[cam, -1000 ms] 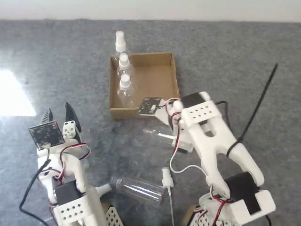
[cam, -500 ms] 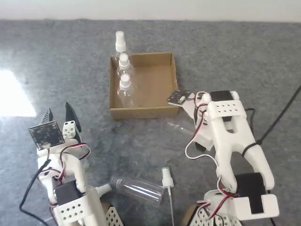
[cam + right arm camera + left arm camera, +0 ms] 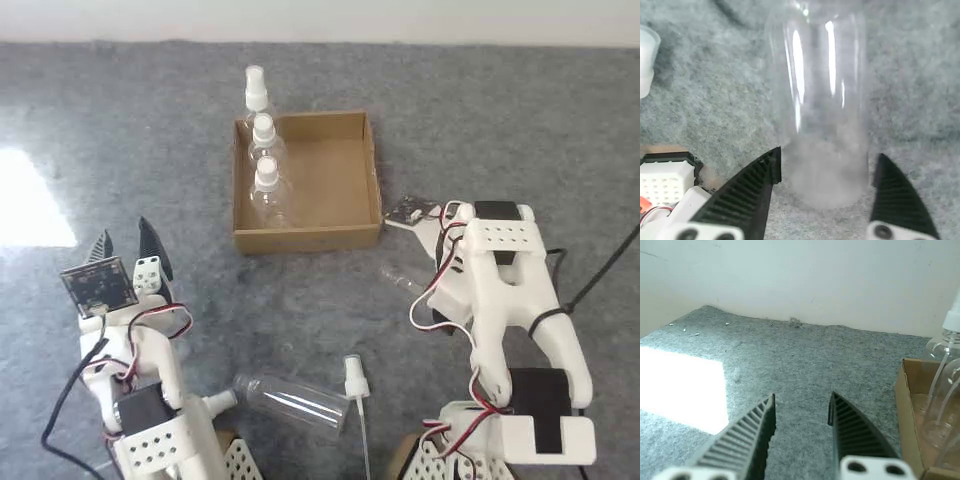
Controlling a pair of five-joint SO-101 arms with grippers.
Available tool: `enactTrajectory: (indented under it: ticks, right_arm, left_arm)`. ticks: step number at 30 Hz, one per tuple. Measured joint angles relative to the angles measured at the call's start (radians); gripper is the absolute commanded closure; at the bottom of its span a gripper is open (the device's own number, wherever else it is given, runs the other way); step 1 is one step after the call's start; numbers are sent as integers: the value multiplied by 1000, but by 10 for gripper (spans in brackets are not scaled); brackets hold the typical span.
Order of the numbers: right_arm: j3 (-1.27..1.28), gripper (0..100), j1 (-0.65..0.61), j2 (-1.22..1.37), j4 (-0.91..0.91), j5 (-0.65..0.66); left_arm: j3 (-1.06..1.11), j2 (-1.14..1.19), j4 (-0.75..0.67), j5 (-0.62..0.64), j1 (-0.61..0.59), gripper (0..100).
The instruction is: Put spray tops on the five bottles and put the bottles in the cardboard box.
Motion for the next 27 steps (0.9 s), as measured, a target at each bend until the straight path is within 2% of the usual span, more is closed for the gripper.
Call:
enactTrajectory:
  ticks: [14,27]
  right_arm:
    - [12,657,-135,-3,-6,0]
    - [12,657,-265,-3,-169,-63]
  left_arm:
    - [0,0,0,0,0,837]
    - [0,0,0,0,0,837]
